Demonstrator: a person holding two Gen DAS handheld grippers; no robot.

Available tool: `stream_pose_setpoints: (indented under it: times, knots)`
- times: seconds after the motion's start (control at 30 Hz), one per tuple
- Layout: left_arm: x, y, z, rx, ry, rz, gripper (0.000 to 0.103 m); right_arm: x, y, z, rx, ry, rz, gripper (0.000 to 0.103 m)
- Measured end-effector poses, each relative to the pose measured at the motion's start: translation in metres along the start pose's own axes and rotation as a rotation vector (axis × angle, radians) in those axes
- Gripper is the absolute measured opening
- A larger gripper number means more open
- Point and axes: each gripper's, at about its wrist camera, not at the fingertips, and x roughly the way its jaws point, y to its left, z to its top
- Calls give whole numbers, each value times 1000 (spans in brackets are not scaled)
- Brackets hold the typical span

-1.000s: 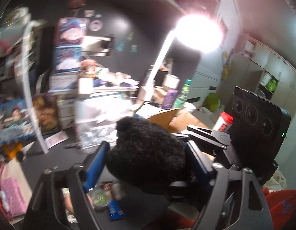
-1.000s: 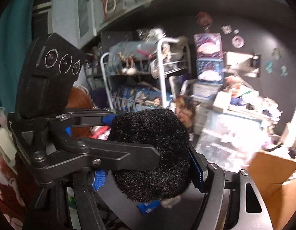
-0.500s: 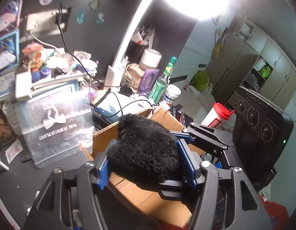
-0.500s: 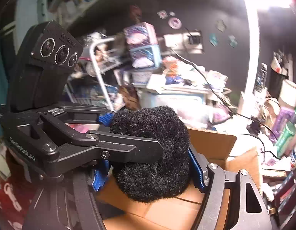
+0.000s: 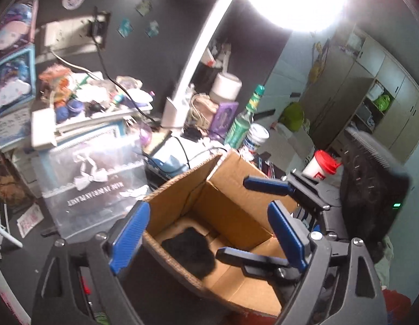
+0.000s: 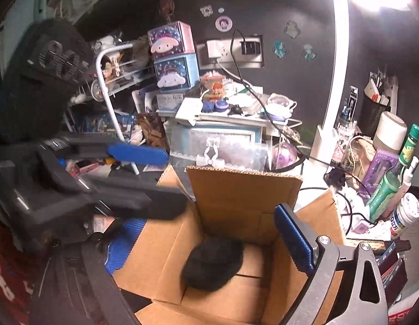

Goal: Organize objects
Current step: 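Move the right gripper back to the blue chocolate bar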

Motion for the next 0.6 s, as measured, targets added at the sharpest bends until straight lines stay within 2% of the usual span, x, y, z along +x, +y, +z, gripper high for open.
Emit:
stream_pose_setpoints:
  times: [0.07, 0.17, 0.37, 0.6]
  knots:
    - [-15, 4, -4, 2, -37, 29, 91, -1, 5, 0, -17, -7, -20, 94]
    - [-46, 11, -15, 12, -117, 112, 101, -11, 17, -1, -47, -71, -36, 94]
    - [-109, 34, -58, -21, -251, 285, 102, -38, 73, -7, -121, -177, 79, 94]
    - [-141, 75, -121, -66, -309, 456, 102, -24, 151, -28, -170, -179, 237, 94]
